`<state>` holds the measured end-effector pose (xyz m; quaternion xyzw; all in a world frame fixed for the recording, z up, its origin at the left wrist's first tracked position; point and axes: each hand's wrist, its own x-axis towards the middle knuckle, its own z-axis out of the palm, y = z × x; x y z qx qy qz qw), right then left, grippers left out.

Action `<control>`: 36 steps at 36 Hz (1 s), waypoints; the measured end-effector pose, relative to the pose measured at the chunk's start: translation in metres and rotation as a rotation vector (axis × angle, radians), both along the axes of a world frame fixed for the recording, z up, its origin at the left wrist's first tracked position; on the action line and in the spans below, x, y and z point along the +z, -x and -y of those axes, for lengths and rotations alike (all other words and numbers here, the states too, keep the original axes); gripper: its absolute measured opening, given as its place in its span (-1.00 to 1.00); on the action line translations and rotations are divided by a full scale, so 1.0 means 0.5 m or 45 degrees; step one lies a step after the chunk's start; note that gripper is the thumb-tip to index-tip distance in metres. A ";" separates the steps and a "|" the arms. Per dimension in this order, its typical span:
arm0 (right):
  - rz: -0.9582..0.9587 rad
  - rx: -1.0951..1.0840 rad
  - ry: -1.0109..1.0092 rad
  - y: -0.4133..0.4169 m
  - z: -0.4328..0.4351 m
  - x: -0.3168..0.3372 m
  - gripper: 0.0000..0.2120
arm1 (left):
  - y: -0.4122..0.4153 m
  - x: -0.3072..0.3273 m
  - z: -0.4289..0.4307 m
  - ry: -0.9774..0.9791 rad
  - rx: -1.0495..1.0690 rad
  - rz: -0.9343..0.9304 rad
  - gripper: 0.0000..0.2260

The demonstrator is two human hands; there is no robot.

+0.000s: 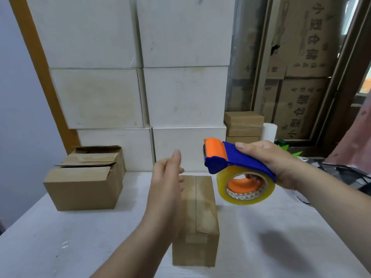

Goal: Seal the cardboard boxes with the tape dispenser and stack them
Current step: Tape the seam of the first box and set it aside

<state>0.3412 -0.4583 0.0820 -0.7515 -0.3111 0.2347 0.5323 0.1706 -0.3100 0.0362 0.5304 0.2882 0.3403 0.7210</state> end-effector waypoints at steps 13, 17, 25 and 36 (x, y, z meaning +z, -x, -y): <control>0.098 0.081 0.025 0.052 0.029 0.012 -0.61 | -0.001 0.037 0.030 0.476 -0.547 0.027 -0.72; 0.136 0.052 0.045 0.055 0.041 0.014 -0.54 | 0.004 0.035 0.023 0.340 -0.412 -0.033 -0.80; 0.152 -0.004 0.092 0.059 0.057 0.006 -0.51 | 0.027 0.043 -0.006 0.190 -0.659 -0.244 -0.77; 0.178 0.020 0.168 0.065 0.059 -0.013 -0.47 | 0.040 0.027 -0.023 -0.442 -0.564 -0.473 -0.77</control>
